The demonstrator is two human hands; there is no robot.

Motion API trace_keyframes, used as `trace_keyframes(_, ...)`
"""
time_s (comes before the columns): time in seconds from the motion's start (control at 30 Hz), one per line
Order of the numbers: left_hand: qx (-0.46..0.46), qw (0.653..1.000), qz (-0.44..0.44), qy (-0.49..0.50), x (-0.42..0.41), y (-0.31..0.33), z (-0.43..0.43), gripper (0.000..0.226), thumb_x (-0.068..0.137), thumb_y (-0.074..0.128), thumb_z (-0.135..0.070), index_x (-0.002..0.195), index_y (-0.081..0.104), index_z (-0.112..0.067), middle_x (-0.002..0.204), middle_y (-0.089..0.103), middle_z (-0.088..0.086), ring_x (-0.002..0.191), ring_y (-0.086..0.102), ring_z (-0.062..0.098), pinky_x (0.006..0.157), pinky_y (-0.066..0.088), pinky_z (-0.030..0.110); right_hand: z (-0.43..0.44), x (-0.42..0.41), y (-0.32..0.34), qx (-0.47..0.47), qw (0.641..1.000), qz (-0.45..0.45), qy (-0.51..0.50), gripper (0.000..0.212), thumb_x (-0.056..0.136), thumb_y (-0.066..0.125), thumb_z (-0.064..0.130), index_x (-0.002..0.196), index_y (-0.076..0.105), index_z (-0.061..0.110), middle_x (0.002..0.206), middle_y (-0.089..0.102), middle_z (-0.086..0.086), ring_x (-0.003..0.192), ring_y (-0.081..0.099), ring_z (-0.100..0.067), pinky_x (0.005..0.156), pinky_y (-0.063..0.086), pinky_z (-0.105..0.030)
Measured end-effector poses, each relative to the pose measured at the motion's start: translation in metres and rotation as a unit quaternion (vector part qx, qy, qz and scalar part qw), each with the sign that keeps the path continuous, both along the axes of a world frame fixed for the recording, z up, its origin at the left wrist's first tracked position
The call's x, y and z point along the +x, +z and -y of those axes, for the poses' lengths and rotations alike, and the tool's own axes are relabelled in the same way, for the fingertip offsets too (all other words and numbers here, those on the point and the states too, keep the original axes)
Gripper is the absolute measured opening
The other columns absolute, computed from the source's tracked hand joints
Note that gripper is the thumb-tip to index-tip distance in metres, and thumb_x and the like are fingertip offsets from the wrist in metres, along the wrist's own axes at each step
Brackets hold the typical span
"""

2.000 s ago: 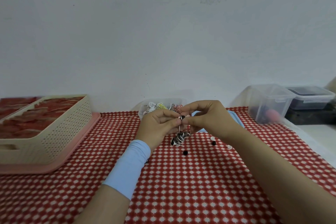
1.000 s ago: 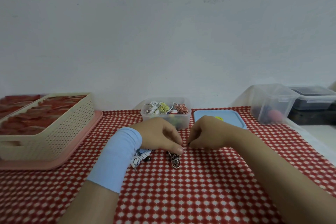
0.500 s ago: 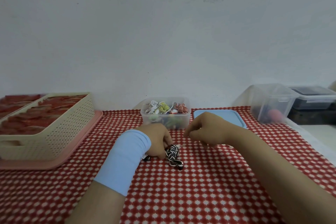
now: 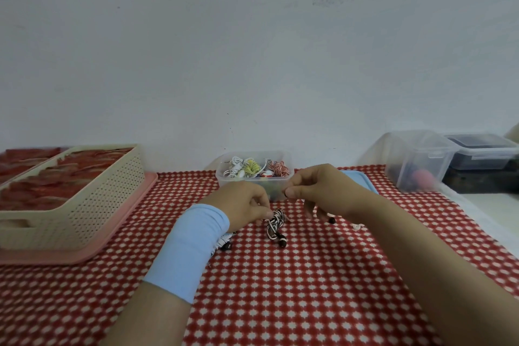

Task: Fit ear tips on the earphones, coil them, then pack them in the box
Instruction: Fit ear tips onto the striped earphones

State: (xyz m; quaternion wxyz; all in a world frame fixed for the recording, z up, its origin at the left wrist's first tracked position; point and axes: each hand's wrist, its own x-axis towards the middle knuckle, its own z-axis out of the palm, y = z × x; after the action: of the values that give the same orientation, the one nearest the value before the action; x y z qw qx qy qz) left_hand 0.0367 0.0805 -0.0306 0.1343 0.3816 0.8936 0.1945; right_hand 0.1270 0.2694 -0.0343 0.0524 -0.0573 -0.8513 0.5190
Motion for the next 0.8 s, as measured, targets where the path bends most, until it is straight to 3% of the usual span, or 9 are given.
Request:
trace_keyframes(0.1,0.034,0.999,0.027,0.002,0.000,-0.003,-0.002,0.007,0.093,0.063,-0.035,0.092,0.066,-0.029,0.078,0.073,-0.008,0.071,0.067,0.006,0.069,0.048,0.023,-0.001,-0.001,-0.002,-0.040,0.999,-0.010,-0.011,0.009,0.094,0.071,0.011,0.099,0.075,0.005,0.076,0.075,0.000,0.049,0.055,-0.017,0.037,0.041,-0.023)
trace_keyframes(0.17,0.091,0.991,0.093,0.001,0.002,-0.002,-0.004,0.011,0.095,0.061,-0.029,0.105,0.063,-0.027,0.076,0.074,-0.005,0.064,0.067,0.010,0.059,0.046,0.023,-0.002,-0.002,-0.002,-0.063,0.998,-0.019,-0.014,0.009,0.094,0.071,0.012,0.098,0.076,0.006,0.083,0.076,-0.007,0.051,0.054,-0.019,0.037,0.040,-0.022)
trace_keyframes(0.23,0.148,0.974,0.174,-0.002,0.004,-0.001,-0.007,0.018,0.096,0.059,-0.026,0.114,0.057,-0.027,0.072,0.072,-0.002,0.056,0.062,0.014,0.050,0.043,0.023,-0.004,-0.002,-0.001,-0.075,0.997,-0.019,-0.007,0.009,0.093,0.072,0.014,0.096,0.079,0.009,0.086,0.077,-0.007,0.052,0.054,-0.018,0.039,0.041,-0.023)
trace_keyframes(0.3,0.198,0.955,0.219,0.010,0.005,-0.004,-0.008,0.013,0.098,0.057,-0.025,0.111,0.060,-0.023,0.072,0.070,0.000,0.055,0.058,0.014,0.048,0.042,0.023,-0.005,-0.001,0.000,-0.088,0.996,-0.011,0.003,0.009,0.092,0.073,0.016,0.091,0.081,0.012,0.093,0.078,-0.008,0.054,0.054,-0.017,0.041,0.042,-0.024)
trace_keyframes(0.4,0.255,0.921,0.292,0.037,0.002,-0.011,-0.007,0.020,0.101,0.051,-0.024,0.100,0.068,-0.014,0.077,0.068,0.004,0.057,0.057,0.013,0.047,0.042,0.021,-0.008,-0.002,0.000,-0.106,0.994,-0.006,-0.001,0.010,0.090,0.075,0.014,0.084,0.083,0.016,0.097,0.078,-0.012,0.054,0.054,-0.015,0.043,0.041,-0.024)
trace_keyframes(0.5,0.300,0.876,0.376,0.029,0.001,-0.010,-0.005,0.022,0.101,0.051,-0.018,0.112,0.067,-0.009,0.085,0.070,0.004,0.067,0.061,0.013,0.052,0.047,0.021,-0.012,-0.002,-0.001,-0.116,0.993,0.001,-0.004,0.009,0.091,0.074,0.013,0.091,0.083,0.013,0.099,0.078,-0.012,0.053,0.054,-0.014,0.044,0.041,-0.022)
trace_keyframes(0.57,0.312,0.875,0.369,0.027,0.002,-0.009,-0.006,0.022,0.097,0.056,-0.010,0.117,0.064,-0.007,0.087,0.072,0.004,0.068,0.063,0.013,0.055,0.050,0.021,-0.014,-0.002,-0.001,-0.134,0.991,0.006,0.000,0.011,0.091,0.073,0.012,0.097,0.081,0.009,0.097,0.078,-0.013,0.053,0.053,-0.014,0.044,0.040,-0.022)
trace_keyframes(0.67,0.339,0.891,0.295,0.061,0.005,-0.016,-0.016,0.016,0.097,0.059,-0.015,0.108,0.070,-0.013,0.073,0.067,0.000,0.059,0.058,0.009,0.049,0.045,0.018,-0.017,-0.002,-0.002,-0.144,0.989,0.007,0.003,0.013,0.093,0.071,0.012,0.100,0.081,0.009,0.096,0.077,-0.014,0.053,0.053,-0.013,0.043,0.038,-0.022)
trace_keyframes(0.8,0.418,0.850,0.305,0.098,0.011,-0.025,-0.028,0.015,0.096,0.060,-0.019,0.102,0.074,-0.016,0.072,0.062,0.002,0.066,0.057,0.008,0.053,0.046,0.020,-0.019,-0.003,-0.004,-0.147,0.989,0.004,-0.001,0.014,0.095,0.067,0.011,0.102,0.078,0.006,0.080,0.074,-0.005,0.054,0.052,-0.012,0.042,0.036,-0.021)
